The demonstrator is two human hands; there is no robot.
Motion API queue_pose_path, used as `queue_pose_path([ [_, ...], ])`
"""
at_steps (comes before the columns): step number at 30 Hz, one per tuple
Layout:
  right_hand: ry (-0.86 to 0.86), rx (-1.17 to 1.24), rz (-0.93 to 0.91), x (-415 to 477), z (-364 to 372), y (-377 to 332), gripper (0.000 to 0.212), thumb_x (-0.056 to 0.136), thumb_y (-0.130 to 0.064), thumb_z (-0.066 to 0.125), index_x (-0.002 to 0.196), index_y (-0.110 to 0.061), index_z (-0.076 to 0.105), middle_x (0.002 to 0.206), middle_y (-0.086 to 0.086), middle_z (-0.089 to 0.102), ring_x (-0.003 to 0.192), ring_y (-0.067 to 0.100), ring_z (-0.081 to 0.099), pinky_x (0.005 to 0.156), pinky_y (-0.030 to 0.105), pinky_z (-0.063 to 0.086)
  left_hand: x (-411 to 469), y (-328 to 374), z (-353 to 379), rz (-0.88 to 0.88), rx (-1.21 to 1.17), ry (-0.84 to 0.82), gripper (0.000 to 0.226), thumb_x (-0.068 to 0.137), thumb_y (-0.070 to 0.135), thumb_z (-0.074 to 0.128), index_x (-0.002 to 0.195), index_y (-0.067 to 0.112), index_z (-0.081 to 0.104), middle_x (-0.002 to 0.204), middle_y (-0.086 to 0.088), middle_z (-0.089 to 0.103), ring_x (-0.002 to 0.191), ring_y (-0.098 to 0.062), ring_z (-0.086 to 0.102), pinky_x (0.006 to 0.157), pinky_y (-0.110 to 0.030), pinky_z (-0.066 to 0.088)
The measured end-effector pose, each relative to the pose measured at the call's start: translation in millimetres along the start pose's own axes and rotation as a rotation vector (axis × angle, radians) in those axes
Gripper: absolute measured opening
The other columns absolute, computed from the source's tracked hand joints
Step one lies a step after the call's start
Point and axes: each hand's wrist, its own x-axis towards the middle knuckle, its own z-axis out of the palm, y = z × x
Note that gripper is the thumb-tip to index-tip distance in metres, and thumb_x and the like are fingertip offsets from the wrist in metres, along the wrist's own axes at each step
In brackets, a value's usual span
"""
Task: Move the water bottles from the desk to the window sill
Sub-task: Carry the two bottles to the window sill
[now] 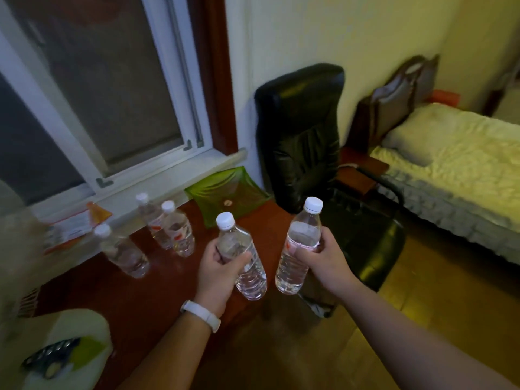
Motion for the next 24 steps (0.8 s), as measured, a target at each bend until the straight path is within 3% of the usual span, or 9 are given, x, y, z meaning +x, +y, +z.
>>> queue_pose_path([
  [3,0.049,0.019,-0.009,-6,-47,-3,0.051,0.080,-0.016,0.079,0.120,-0.026,0.049,0.105,-0.009,0.066,0.085,-0.009,0.066,0.061,0.009,0.051,-3,4,47,0.012,0.032,-0.064,0.044,0.074,0.001,0.080,0.106,0.026,0.064,0.098,0.003,0.075,0.089,-0.009,0.072,0.074,-0.026,0.054],
  [9,0.190,0.084,-0.017,-18,-164,6,0.052,0.076,-0.023,0.082,0.119,-0.030,0.054,0.108,-0.007,0.070,0.093,0.004,0.069,0.077,0.025,0.054,-22,8,159,0.032,0.096,-0.213,0.044,0.074,0.005,0.081,0.109,0.025,0.063,0.102,0.002,0.072,0.090,-0.010,0.071,0.072,-0.027,0.055],
  [13,0.263,0.147,-0.003,-29,-243,21,0.053,0.074,-0.022,0.084,0.118,-0.032,0.057,0.110,-0.006,0.071,0.100,0.013,0.069,0.084,0.035,0.056,-37,2,240,0.049,0.133,-0.325,0.043,0.073,0.006,0.081,0.107,0.025,0.063,0.102,0.001,0.072,0.093,-0.014,0.070,0.079,-0.033,0.056],
  [17,0.364,0.191,0.005,-49,-317,32,0.050,0.074,-0.015,0.084,0.115,-0.031,0.059,0.106,-0.007,0.072,0.096,0.010,0.070,0.079,0.031,0.056,-54,-9,319,0.029,0.155,-0.439,0.049,0.075,0.006,0.080,0.117,0.021,0.060,0.111,-0.003,0.069,0.101,-0.018,0.068,0.084,-0.036,0.055],
  [24,0.557,0.205,0.012,-79,-422,56,0.054,0.070,-0.011,0.085,0.116,-0.027,0.061,0.107,-0.001,0.072,0.096,0.016,0.070,0.076,0.034,0.057,-75,-25,435,0.046,0.202,-0.659,0.042,0.076,0.005,0.079,0.110,0.025,0.063,0.104,0.001,0.072,0.092,-0.012,0.070,0.077,-0.031,0.054],
])
